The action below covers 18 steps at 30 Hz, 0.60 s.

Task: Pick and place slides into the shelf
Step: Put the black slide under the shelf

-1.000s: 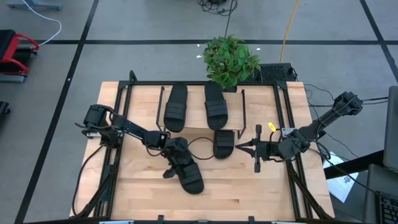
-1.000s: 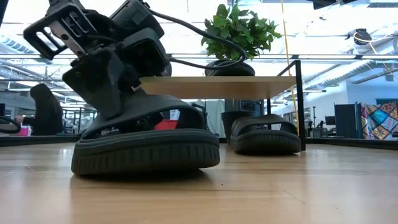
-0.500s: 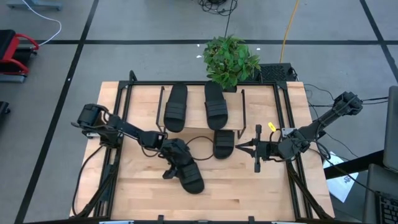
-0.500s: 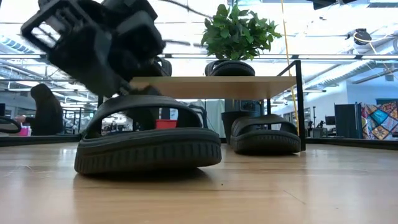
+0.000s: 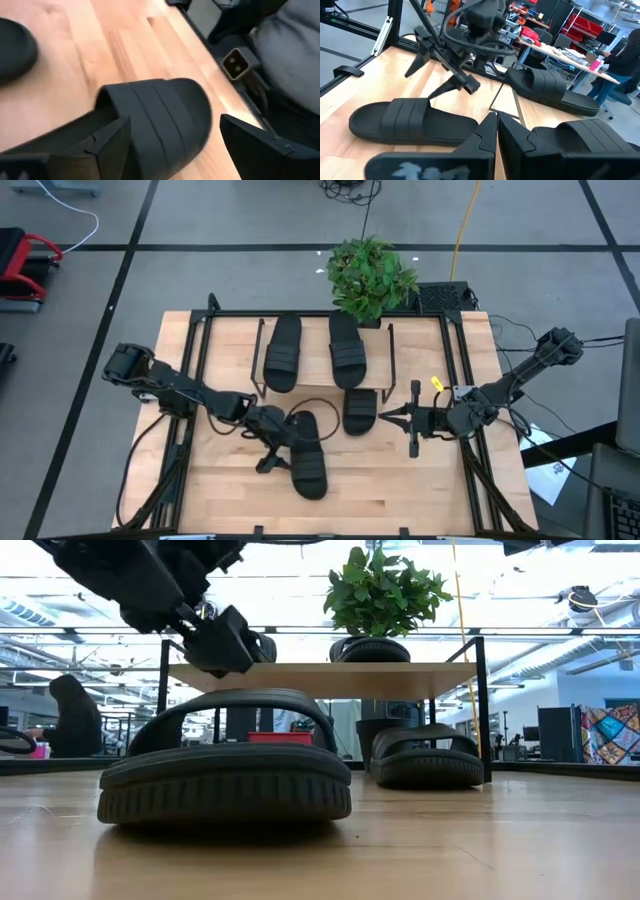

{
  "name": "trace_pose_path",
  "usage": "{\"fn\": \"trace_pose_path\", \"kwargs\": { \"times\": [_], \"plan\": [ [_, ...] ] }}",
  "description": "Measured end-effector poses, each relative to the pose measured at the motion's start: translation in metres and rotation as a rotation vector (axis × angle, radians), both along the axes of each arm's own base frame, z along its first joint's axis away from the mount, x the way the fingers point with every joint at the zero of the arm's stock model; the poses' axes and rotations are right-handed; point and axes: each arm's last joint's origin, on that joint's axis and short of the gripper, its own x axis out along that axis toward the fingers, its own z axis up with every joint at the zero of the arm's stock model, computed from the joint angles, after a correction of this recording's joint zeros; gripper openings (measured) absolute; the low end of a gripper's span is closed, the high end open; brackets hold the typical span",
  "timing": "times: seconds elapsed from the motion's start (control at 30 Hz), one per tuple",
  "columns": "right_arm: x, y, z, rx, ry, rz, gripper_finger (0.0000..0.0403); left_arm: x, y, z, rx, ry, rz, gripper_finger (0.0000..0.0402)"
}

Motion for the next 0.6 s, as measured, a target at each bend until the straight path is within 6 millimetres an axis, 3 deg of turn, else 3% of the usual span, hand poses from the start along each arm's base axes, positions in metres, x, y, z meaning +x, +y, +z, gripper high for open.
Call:
{"fn": "trace_pose_path", "kwargs": {
  "times": [0.1,0.23,0.47,0.6],
  "plan": [
    [0.0,0.001,0.0,0.006,0.004,0.028,0.0006,-0.004,-0.011,0.009,0.044,-0.075,0.02,0.0285],
    [0.0,0.001,0.0,0.009,0.006,0.049,0.0006,-0.011,-0.04,0.02,0.109,-0.215,0.089,0.0262],
    [0.0,0.001,0.0,0.01,0.005,0.048,0.0006,-0.045,-0.121,0.022,0.464,-0.382,0.353,0.0169],
    [0.0,0.001,0.0,0.013,0.005,0.047,0.0006,-0.046,-0.169,0.028,0.601,-0.402,0.418,0.0092]
  ]
}}
